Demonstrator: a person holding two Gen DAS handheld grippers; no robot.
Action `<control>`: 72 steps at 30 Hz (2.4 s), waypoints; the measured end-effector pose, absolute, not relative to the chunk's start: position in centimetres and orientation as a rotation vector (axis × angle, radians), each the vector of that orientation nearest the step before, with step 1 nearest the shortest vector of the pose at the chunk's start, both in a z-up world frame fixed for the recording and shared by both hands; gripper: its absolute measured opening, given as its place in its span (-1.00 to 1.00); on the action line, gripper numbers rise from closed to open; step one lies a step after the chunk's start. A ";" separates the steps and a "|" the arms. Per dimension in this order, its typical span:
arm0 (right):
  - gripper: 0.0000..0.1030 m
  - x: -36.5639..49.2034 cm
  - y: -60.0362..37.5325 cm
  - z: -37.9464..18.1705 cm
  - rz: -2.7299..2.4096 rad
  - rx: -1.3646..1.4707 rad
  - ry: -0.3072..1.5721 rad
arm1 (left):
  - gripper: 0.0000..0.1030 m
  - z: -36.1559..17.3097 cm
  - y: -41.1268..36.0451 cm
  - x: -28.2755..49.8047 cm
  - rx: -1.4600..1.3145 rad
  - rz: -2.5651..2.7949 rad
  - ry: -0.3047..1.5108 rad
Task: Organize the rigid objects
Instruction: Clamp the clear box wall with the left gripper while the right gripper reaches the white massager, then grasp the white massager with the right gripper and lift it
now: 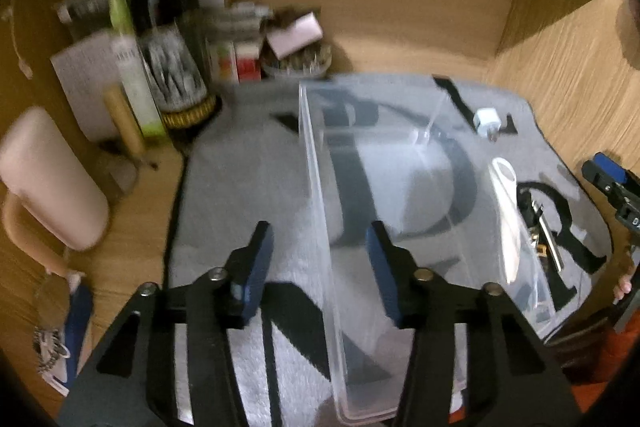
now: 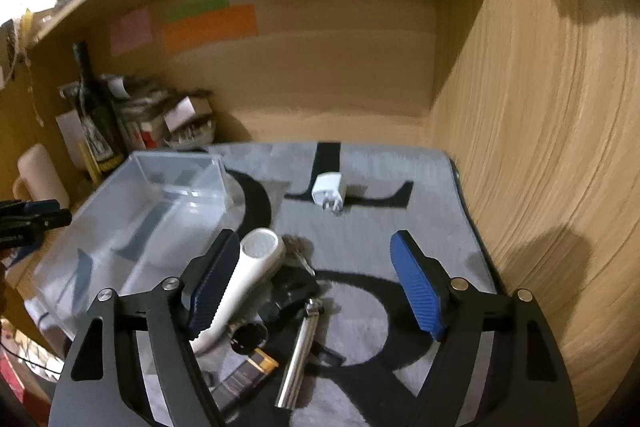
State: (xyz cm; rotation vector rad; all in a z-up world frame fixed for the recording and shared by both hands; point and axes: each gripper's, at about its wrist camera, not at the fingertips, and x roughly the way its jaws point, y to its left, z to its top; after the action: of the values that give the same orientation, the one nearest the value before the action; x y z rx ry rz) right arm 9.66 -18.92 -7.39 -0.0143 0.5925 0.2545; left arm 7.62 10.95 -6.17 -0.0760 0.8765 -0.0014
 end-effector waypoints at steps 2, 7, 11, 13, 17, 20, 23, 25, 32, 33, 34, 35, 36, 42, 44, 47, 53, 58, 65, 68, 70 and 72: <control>0.36 10.2 -18.8 -8.1 0.262 -0.016 0.625 | -0.17 -7.0 11.2 8.0 -0.087 -0.016 0.909; 0.12 11.8 -18.0 -9.9 0.305 0.004 0.729 | -0.23 -7.9 11.6 8.2 -0.132 -0.067 0.961; 0.06 12.5 -16.7 -10.8 0.341 0.000 0.779 | -0.48 -8.5 11.9 8.6 -0.149 -0.075 0.991; 0.03 12.9 -15.9 -11.1 0.362 -0.005 0.800 | -0.51 -8.8 12.2 8.7 -0.168 -0.090 1.004; 0.00 13.8 -14.2 -11.8 0.385 -0.028 0.841 | -0.62 -9.0 12.5 8.8 -0.189 -0.117 1.010; -0.03 14.7 -13.3 -12.5 0.391 -0.049 0.878 | -0.75 -9.0 11.9 8.7 -0.171 -0.130 1.016; -0.07 15.6 -12.7 -13.2 0.400 -0.056 0.919 | -0.77 -9.0 11.4 8.7 -0.127 -0.114 1.013; -0.07 16.0 -12.4 -13.5 0.415 -0.043 0.939 | -0.78 -9.0 11.2 8.6 -0.108 -0.108 1.010; -0.07 16.8 -11.2 -14.7 0.426 -0.063 0.991 | -0.79 -9.0 11.0 8.3 -0.061 -0.100 0.985; -0.08 16.9 -10.9 -14.9 0.423 -0.075 0.988 | -0.79 -9.0 11.0 8.3 -0.059 -0.099 0.983; -0.10 16.8 -10.7 -15.0 0.422 -0.084 0.985 | -0.79 -9.0 11.0 8.2 -0.057 -0.099 0.980; -0.16 16.7 -10.5 -15.1 0.417 -0.092 0.976 | -0.79 -9.0 11.0 8.2 -0.058 -0.097 0.977; -0.22 16.7 -10.4 -15.2 0.419 -0.097 0.972 | -0.79 -9.0 11.0 8.2 -0.059 -0.096 0.976; -0.40 16.4 -10.6 -15.1 0.423 -0.081 0.944 | -0.80 -9.0 10.9 8.0 -0.064 -0.094 0.971; -0.40 16.1 -10.6 -14.8 0.423 -0.080 0.927 | -0.80 -9.0 10.9 8.0 -0.061 -0.093 0.970; -0.41 15.5 -11.1 -13.6 0.422 -0.063 0.889 | -0.80 -9.0 10.8 8.0 -0.065 -0.092 0.969; -0.41 14.7 -12.1 -10.6 0.410 -0.036 0.787 | -0.80 -9.0 11.0 8.1 -0.070 -0.097 0.969; -0.41 13.8 -12.1 -7.8 0.407 -0.016 0.697 | -0.80 -9.0 10.8 8.1 -0.062 -0.097 0.966; -0.41 12.8 -10.8 -4.4 0.446 -0.008 0.605 | -0.79 -9.0 10.8 8.0 -0.057 -0.102 0.958; -0.41 12.5 -9.6 -3.7 0.477 -0.014 0.585 | -0.79 -9.1 10.8 8.0 -0.058 -0.101 0.957; -0.41 12.4 -8.7 -3.3 0.502 -0.019 0.577 | -0.80 -9.2 10.8 8.0 -0.055 -0.101 0.955; -0.41 12.3 -7.9 -3.1 0.525 -0.028 0.572 | -0.80 -9.2 10.7 8.0 -0.050 -0.101 0.953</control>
State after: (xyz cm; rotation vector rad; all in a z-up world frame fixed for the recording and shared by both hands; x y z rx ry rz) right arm 12.26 -7.92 -3.14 -0.0279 0.5721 0.5249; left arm 8.00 10.71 -9.17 -0.0499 0.9525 -0.1012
